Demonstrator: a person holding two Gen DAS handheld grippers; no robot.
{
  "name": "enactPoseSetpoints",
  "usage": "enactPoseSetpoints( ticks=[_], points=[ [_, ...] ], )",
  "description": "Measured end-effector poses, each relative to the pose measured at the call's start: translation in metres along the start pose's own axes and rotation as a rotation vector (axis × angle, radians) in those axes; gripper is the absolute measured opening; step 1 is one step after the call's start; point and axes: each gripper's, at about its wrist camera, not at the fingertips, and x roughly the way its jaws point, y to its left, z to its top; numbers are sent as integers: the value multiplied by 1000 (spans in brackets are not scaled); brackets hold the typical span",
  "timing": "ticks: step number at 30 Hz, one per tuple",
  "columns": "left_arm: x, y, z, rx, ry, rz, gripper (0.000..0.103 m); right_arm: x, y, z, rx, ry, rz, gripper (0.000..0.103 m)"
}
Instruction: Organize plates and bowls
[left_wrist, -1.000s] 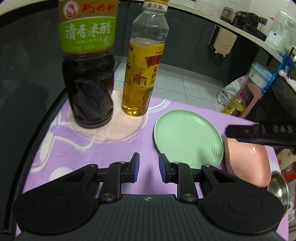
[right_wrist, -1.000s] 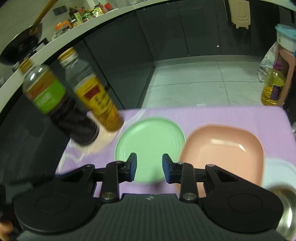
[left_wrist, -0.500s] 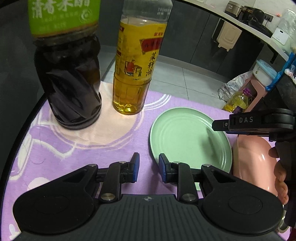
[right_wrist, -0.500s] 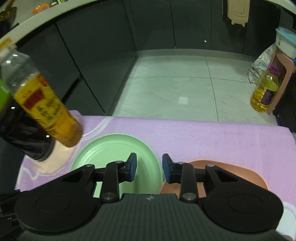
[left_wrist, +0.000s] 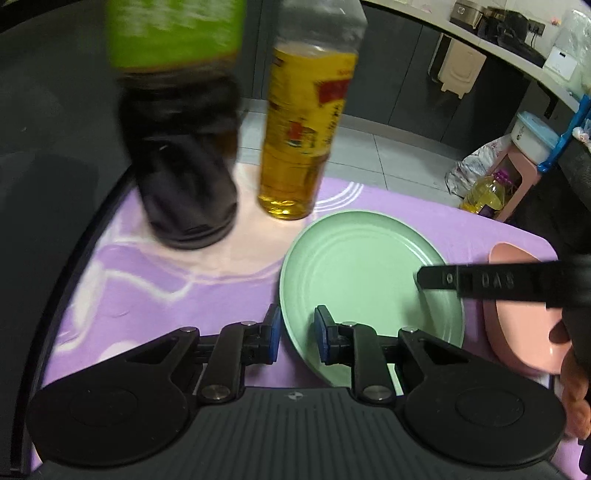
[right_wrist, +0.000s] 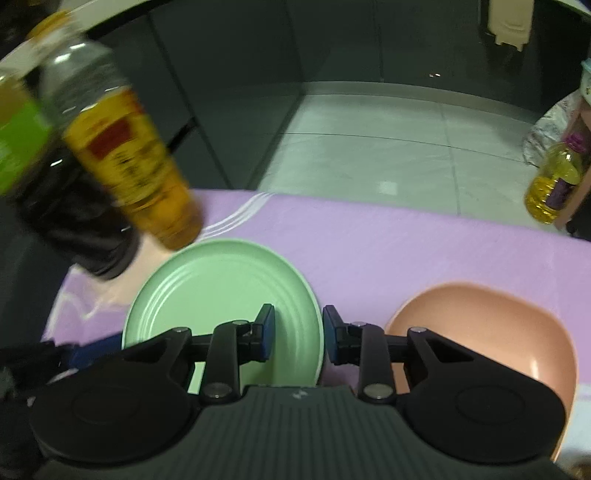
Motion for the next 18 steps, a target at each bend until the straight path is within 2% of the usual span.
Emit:
enactPoseSetpoints(
  ticks=[10,18],
  points=[
    [-51,32,-45,2,7,9,19,-47,42,-53,-13,29,80,29],
    [-69,53,-72,-23,10,22,19,-45,72,-81,-26,75,104,29]
  ],
)
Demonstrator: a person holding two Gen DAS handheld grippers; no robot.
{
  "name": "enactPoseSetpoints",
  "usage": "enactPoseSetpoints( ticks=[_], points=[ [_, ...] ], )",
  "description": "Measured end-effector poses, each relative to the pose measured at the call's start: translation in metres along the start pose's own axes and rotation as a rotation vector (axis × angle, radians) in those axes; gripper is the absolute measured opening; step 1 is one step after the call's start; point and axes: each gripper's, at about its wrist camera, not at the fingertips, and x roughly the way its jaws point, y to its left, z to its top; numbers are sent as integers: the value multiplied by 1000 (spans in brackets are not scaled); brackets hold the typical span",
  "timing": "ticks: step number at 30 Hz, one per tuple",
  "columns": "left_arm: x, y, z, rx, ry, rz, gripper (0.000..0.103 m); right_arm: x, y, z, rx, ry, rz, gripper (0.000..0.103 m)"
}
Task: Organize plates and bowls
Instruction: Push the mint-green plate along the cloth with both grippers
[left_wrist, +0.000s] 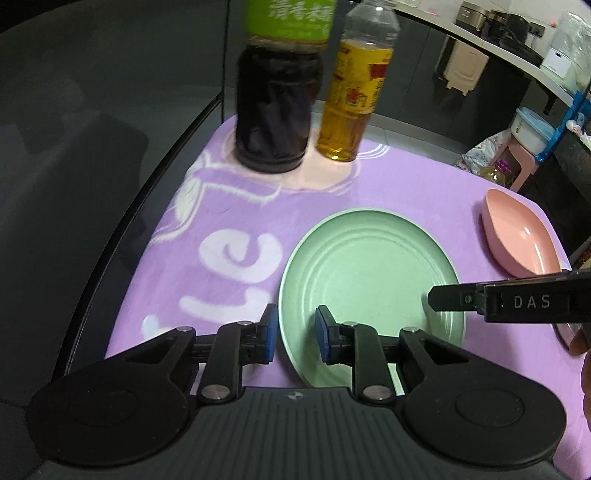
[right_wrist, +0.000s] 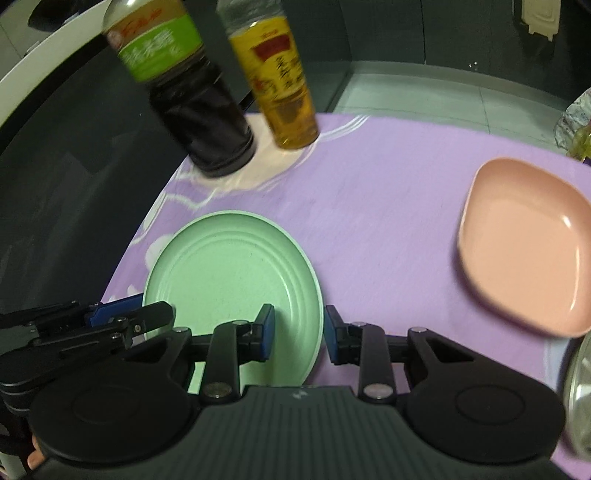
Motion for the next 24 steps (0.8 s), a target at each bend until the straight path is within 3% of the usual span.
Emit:
enactPoseSetpoints(
  ticks=[10,15,24],
  points=[
    [3,25,-8,-52,24,22,21,17,28,-4,-29,36,-1,30],
    [8,33,-9,-78,42,-13,21,21,27,-5,-18,16,-9,30],
    [-31,27,-9,-71,-80,14,21,-2,14,-9,20,-40,-9,30]
  ],
)
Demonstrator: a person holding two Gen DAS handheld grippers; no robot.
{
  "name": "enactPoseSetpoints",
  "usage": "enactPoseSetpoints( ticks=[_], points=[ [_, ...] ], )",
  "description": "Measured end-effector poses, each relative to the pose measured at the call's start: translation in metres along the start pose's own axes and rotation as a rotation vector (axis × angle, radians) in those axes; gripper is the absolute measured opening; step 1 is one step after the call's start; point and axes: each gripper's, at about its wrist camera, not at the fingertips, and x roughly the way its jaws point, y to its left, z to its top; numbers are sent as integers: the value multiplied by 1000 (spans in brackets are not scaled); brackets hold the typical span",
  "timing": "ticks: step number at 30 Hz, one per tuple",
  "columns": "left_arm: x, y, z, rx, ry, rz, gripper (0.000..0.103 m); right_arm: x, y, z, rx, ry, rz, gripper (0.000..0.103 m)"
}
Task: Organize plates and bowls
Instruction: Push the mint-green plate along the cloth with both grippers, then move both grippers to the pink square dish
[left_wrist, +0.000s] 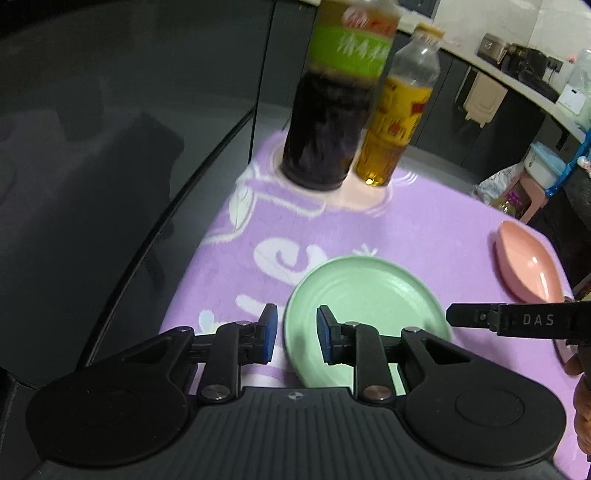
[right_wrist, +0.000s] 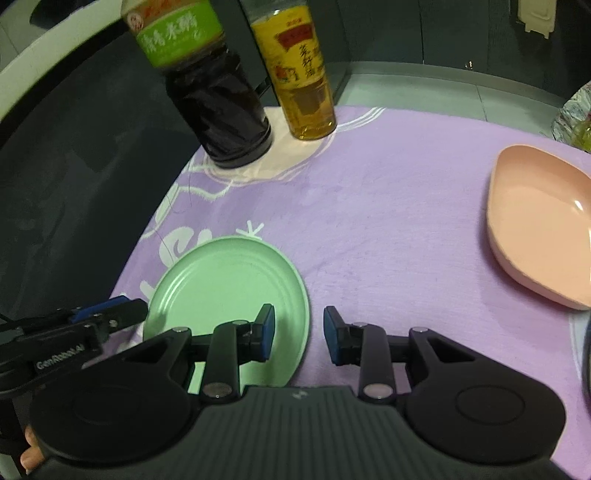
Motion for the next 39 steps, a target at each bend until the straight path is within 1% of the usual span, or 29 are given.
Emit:
enactPoseSetpoints(
  ticks=[4,8,17,22,24,26,32,39],
  points=[
    [-16,-19,4,34,-32,-46,22,-17,-7,-3,10,-31,2,30],
    [-23,-49,7,90,-31,-93,22,-38,-22,-10,29,-70,-17,30],
    [-24,-119,10,189,-24,-137,23,-86,-94,-18,155,-160,-48,30],
    [-11,-155,15,214,-14,-137,24,-104,-127,-21,196,-202,-80,32],
    [-6,-165,17,224,-12,-153,24,-108,-136,-22,207,-214,-77,34],
    [1,-173,20,232,-3,-171,24,-110,-144,-22,219,-224,-77,35],
    [27,-191,27,226,25,-203,25,-109,-166,-15,267,-257,-92,35],
    [57,-208,33,236,33,-221,25,-95,-190,1,306,-282,-153,35]
  ],
)
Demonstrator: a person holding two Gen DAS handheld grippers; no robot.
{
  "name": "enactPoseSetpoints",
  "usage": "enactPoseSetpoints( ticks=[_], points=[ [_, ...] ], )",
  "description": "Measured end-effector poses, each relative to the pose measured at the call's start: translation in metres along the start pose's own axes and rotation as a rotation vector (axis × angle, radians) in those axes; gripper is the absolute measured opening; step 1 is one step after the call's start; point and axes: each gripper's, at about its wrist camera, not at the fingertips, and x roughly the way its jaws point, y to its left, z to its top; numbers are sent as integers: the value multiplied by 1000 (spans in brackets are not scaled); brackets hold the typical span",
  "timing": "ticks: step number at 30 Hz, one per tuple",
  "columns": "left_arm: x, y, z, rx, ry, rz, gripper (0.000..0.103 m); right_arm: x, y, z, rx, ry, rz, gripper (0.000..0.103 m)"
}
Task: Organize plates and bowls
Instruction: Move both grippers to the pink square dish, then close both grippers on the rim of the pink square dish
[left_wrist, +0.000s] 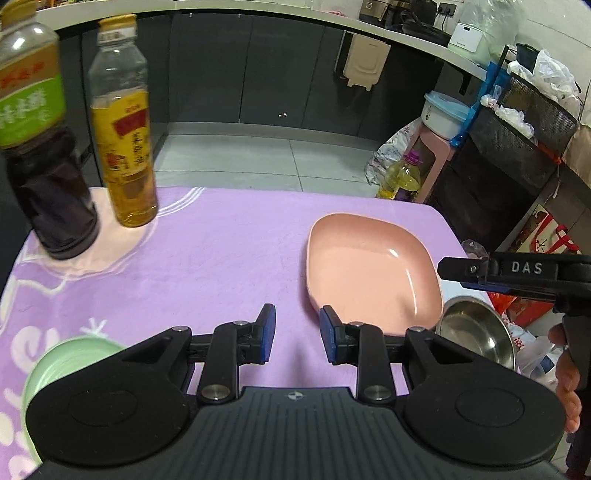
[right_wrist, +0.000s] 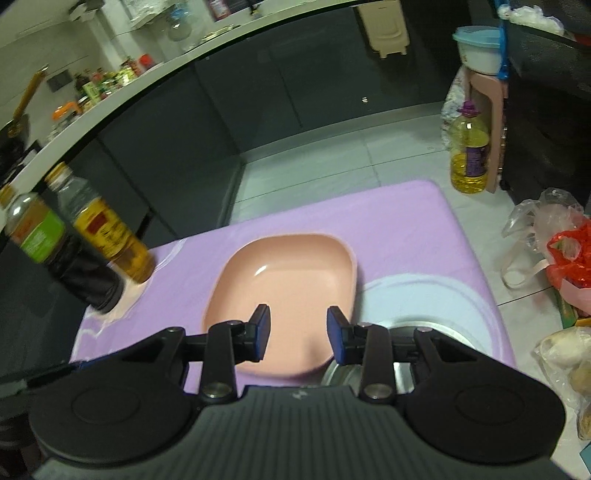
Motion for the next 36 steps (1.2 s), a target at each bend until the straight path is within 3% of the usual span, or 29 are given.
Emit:
enactPoseSetpoints(
  ticks=[20,21,22,23,24,26,31,36],
  points=[
    [68,-22,13,56,66,37,25,41,-24,2,97,47,-61,35],
    [71,-22,13,57,76,39,23,43,-24,2,97,42,-66,35],
    [73,-22,13,52,88,37,14,45,-23,2,89,39,-71,33],
    [75,-22,13,45,99,32,13,47,-21,1,75,40,-70,26],
    [74,-21,13,39,97,34,12,49,-19,0,65,48,-67,13],
    [69,-20,13,39,91,37,12,50,-15,-3,59,47,-94,9],
    [38,-11,13,26,54,42,12,28,-4,-2,36,21,-47,9],
    [-9,14,3,-15,-34,43,12,-2,26,-5,-17,-19,7,9]
  ],
)
